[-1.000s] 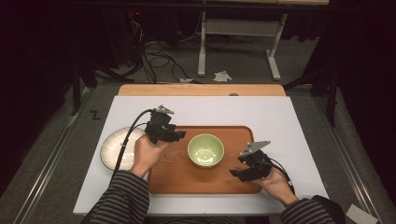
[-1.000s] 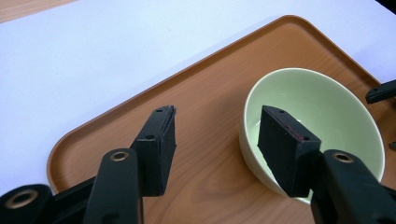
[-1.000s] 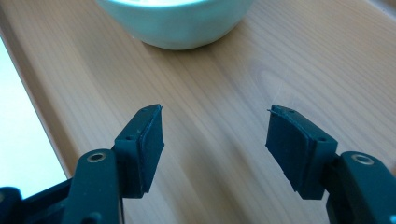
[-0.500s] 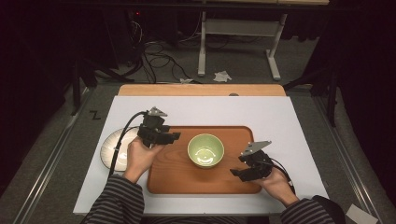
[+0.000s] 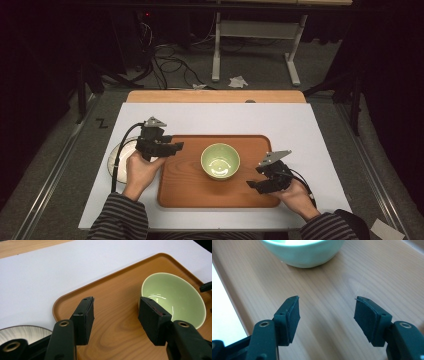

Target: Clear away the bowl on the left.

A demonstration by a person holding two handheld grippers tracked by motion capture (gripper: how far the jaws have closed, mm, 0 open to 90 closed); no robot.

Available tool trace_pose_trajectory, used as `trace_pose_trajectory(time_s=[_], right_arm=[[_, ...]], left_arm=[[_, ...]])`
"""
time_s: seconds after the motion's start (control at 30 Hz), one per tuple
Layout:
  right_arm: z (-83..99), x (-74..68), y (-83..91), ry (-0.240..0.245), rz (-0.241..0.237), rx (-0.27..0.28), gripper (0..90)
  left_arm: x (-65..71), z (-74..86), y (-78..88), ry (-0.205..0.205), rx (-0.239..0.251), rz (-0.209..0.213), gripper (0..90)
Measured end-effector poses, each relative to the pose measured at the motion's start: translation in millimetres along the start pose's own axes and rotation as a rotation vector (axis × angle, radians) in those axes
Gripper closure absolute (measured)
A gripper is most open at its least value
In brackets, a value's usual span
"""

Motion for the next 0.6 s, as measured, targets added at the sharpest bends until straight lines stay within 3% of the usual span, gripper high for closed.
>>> trace_pose_trajectory(time_s=[0.6], right_arm=[[0.9, 0.8, -1.0, -0.001, -0.001, -0.007, 38.8]], left_arm=[[-11.0, 19.0, 6.1, 0.028, -0.015, -0.015, 46.6]])
Point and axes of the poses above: each handheld gripper's, and its own axes: y roughly backward along the jaws, z roughly out of its underside, x roughly to its right, the point moved 10 cm from there along -y, roughly forward along the jaws
